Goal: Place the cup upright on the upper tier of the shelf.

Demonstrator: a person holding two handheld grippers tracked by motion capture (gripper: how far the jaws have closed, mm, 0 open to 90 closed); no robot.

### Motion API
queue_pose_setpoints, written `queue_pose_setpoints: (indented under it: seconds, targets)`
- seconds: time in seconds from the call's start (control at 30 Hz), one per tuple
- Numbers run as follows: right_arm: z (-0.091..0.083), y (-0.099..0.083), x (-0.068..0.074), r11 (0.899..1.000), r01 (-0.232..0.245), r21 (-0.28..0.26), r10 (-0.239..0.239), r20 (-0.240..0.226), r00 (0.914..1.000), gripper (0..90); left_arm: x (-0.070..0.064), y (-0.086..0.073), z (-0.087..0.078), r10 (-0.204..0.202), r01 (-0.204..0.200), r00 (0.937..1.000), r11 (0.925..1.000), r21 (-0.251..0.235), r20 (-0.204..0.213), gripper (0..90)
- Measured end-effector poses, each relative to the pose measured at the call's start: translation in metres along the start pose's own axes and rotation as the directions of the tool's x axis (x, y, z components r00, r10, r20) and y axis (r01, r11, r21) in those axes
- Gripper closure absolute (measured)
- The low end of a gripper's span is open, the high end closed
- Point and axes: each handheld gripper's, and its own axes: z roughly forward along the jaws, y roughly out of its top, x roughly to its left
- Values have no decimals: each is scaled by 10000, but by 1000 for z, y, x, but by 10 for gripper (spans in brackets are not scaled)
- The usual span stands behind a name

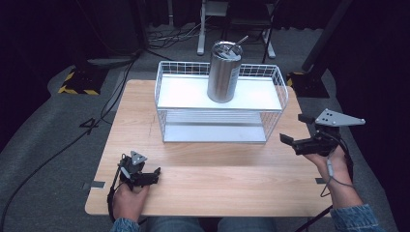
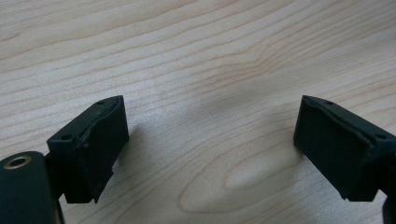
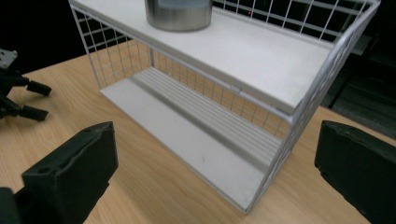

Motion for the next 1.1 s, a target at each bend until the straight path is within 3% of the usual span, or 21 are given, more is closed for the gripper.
queue_pose_setpoints:
  seconds: [0.67,0.87,1.1]
  targets:
    - [21,-87,7,9930,-649,988,642,102,9979,0,0,0,0,6,-6,10000,10000,3,-2,107]
    - [28,-109,11,9901,-636,1249,617,193,9979,0,0,0,0,4,-4,10000,10000,3,-2,107]
    - [41,-138,14,9774,-986,1869,904,522,9945,2,0,0,0,-13,13,10000,10000,2,-7,105]
